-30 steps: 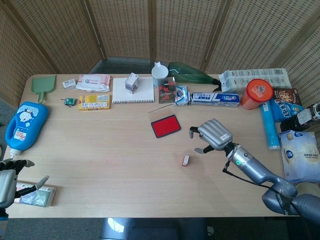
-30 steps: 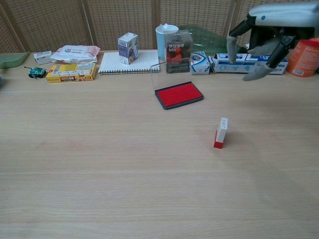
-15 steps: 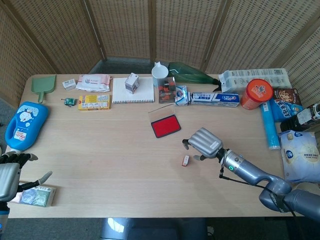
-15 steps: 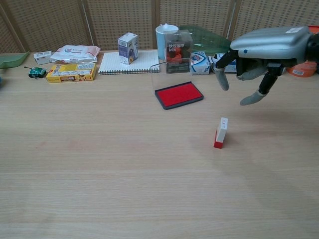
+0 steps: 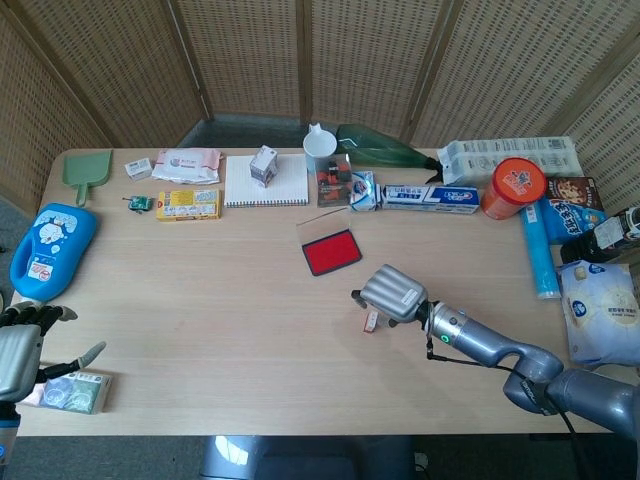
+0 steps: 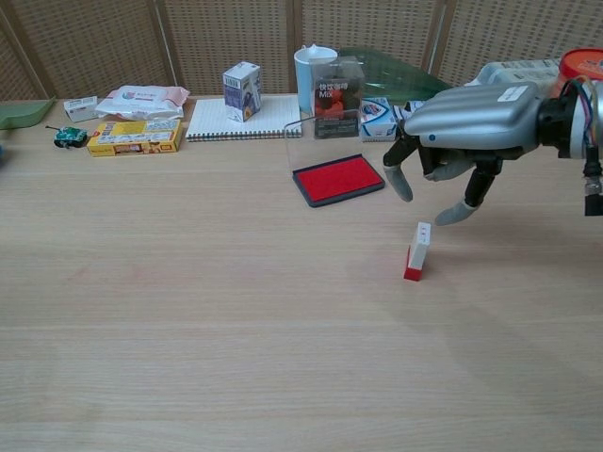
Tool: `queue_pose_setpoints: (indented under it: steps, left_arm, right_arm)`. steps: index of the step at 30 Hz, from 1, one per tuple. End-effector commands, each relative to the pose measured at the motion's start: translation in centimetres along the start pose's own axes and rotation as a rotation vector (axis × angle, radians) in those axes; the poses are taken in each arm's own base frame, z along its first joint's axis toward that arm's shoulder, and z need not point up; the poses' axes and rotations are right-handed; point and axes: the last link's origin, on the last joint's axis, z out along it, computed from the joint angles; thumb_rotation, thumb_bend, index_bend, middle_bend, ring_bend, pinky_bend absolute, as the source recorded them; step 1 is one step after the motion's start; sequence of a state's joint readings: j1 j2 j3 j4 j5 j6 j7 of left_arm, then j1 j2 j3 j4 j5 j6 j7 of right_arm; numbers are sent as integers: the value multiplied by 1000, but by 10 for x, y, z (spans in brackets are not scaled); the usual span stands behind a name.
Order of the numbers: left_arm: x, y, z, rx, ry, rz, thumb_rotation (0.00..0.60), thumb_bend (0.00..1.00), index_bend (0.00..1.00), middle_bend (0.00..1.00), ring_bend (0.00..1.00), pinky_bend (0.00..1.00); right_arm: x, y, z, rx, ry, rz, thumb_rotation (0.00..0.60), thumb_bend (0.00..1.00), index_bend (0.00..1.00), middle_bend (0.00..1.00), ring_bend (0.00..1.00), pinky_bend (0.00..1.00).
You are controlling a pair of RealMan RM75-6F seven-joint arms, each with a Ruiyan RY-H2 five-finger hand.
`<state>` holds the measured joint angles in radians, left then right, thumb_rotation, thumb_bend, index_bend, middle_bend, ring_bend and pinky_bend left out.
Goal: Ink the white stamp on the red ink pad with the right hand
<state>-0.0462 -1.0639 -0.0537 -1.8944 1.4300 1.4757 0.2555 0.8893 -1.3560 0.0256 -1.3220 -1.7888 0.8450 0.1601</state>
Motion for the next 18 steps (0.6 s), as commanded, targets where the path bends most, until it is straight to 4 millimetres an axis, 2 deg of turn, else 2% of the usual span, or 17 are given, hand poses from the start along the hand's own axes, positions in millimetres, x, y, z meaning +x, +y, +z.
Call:
queue_pose_setpoints:
  steps: [1,11,18]
  left_arm:
    - [-1,-1,-1,2,-3,-2,192,117,369,401,313,182]
    - [-6,-1,-1,-1,-14,-14,189,116,369,401,312,182]
    - [-7,-4,-1,2,-11,-16,186,116,369,401,312,182]
  right_arm:
    - [-3,-1,1,5,-4,-16,600,245,495,1000,1000,1000]
    - [-16,-5,6,24,-37,-73,600,245,494,1000,1000,1000]
    - [-17,-8,13,37,-48,-97,600,246,495,1000,1000,1000]
